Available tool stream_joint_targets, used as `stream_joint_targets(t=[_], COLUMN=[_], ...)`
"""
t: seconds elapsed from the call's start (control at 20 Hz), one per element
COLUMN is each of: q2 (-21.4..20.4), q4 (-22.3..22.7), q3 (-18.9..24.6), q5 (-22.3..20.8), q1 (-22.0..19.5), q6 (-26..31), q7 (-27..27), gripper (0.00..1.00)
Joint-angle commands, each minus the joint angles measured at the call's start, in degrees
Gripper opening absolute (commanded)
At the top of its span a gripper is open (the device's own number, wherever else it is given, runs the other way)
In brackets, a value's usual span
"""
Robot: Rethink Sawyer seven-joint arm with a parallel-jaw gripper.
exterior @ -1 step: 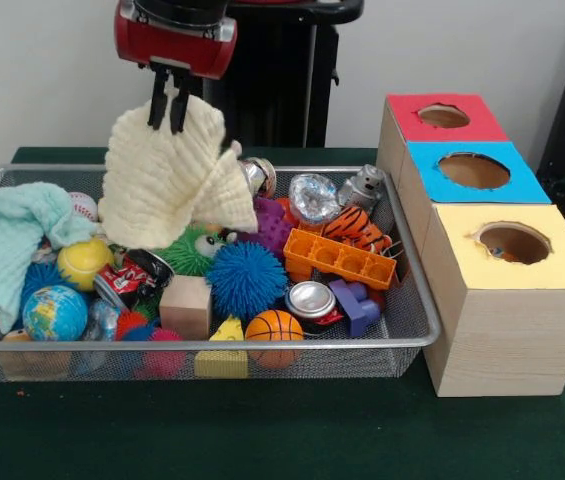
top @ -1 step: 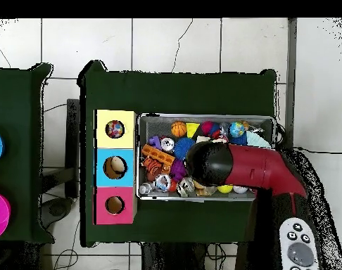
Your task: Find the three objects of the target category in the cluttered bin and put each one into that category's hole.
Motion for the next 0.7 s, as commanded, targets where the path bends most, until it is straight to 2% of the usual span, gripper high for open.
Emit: stream_joint_targets(t=[0.05, 0.4, 0.55, 0.7], q2=[-0.4, -1.2, -1.2, -1.7], q4=[-3.3, -7.7, -10.4, -11.9], q3=[4.6, 2.1, 0.6, -1.0], q5=[0.0, -2.0, -4.5, -7.7], q1=[-1.2, 1.4, 2.6, 3.2], q6=[7.6, 16.5, 20.1, 21.0], q7=[-4.1, -4.1, -5.0, -6.1], gripper=[0.00, 0.00, 0.00, 0.00])
